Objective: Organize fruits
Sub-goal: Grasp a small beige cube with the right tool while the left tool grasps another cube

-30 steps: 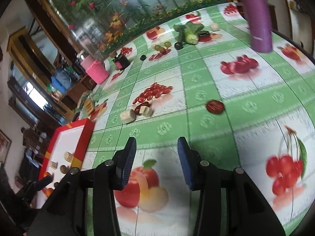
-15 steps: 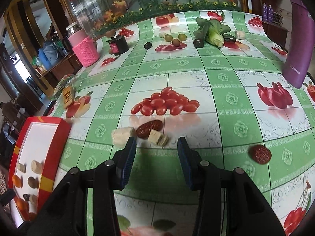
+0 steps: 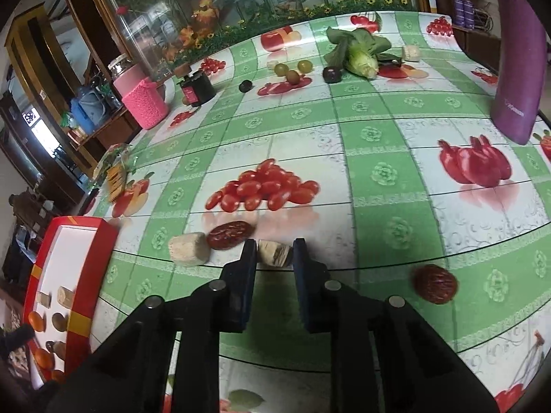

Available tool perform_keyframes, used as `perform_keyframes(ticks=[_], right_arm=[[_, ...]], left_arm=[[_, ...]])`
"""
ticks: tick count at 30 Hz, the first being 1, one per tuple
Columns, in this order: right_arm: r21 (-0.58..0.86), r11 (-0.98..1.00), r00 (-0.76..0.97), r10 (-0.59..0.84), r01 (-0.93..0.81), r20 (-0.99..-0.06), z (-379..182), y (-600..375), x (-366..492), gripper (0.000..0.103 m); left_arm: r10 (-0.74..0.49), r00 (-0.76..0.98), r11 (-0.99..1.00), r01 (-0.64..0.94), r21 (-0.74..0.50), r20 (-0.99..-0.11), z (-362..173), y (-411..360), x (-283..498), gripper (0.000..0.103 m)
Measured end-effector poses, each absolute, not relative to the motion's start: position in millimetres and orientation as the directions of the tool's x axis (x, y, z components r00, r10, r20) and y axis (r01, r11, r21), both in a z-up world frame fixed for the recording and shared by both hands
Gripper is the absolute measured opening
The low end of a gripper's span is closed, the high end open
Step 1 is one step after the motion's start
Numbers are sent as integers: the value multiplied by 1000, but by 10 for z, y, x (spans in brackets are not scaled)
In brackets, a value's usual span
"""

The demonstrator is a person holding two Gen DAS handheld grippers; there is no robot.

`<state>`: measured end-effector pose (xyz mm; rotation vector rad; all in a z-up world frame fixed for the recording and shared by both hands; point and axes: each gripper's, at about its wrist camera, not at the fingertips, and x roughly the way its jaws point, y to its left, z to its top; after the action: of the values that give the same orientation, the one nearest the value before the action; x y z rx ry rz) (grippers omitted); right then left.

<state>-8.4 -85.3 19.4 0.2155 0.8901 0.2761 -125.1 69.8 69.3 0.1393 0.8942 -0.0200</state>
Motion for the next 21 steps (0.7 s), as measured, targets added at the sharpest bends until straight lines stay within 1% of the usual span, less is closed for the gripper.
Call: perform_keyframes(ticks=[3, 10, 13, 21], right_arm=[[276, 950, 601, 306, -145, -738, 201, -918, -125, 23], [243, 956, 595, 293, -165, -749, 200, -924, -147, 23], [250, 954, 593, 299, -165, -748, 195, -954, -137, 21], [252, 953, 592, 302, -168, -747, 196, -960, -127, 21]], left_arm=[[52, 625, 987, 88, 137, -779, 699, 596, -992, 82], [26, 593, 986, 117, 119, -805, 574, 382, -418, 82], [23, 593, 979, 148, 138, -805, 526, 253, -253, 82], [-18, 551, 969, 215, 121, -834, 350, 70, 57, 81]])
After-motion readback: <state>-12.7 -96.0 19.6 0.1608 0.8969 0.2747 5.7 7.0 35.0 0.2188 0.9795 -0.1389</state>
